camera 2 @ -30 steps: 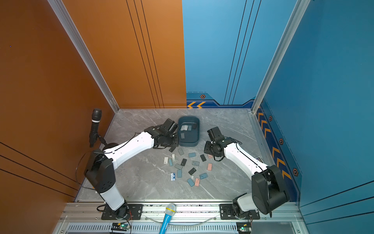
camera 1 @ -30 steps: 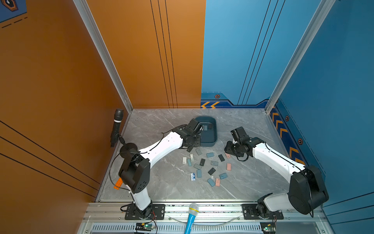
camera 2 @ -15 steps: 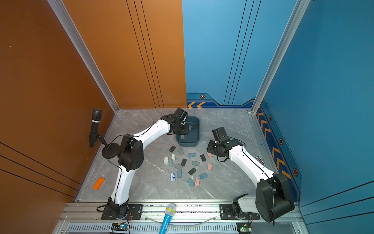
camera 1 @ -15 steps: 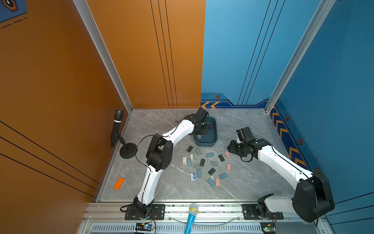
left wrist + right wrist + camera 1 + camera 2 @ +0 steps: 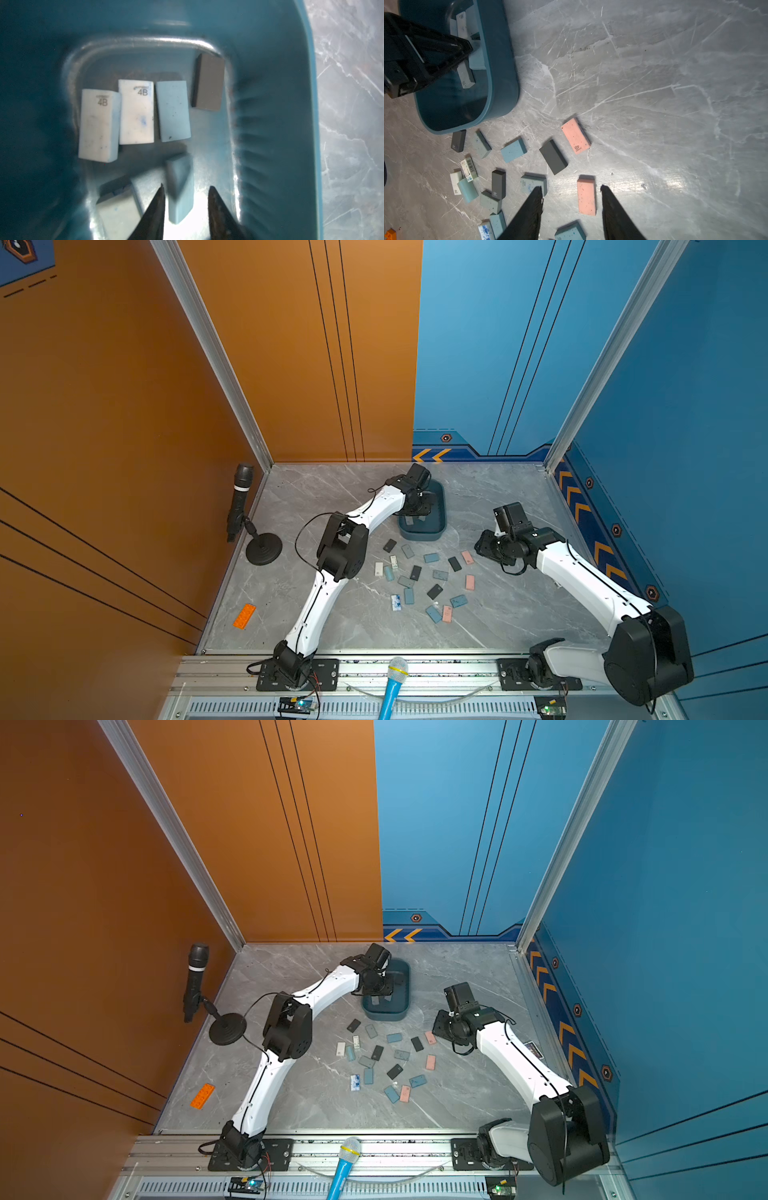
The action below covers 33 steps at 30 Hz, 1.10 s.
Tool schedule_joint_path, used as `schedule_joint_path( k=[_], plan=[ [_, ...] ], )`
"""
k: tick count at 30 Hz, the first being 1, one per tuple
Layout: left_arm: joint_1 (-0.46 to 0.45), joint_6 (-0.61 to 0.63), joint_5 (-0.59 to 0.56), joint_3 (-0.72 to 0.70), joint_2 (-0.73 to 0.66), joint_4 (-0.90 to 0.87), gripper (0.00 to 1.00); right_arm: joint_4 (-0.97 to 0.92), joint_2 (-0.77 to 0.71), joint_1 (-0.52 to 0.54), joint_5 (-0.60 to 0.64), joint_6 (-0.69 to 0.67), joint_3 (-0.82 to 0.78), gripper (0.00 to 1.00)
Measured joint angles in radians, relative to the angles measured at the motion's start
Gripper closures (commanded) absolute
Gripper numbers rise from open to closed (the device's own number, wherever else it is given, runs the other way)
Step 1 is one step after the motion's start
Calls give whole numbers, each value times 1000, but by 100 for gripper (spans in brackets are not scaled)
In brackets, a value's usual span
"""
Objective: Put the eraser in the storage box
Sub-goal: Place the eraser in the storage box, then pick up the eraser from the center of the board.
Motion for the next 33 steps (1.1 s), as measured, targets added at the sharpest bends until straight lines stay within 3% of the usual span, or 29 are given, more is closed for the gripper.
schedule_joint_path(
  k=[16,33],
  plan=[
    [-13,-24,7,-36,-29,0,55,-5,-32,0,-32,-3,-2,51],
    [-174,-1,-40,-347,-350,4,56,-51,47,11,-58,-72,10,47]
  ],
)
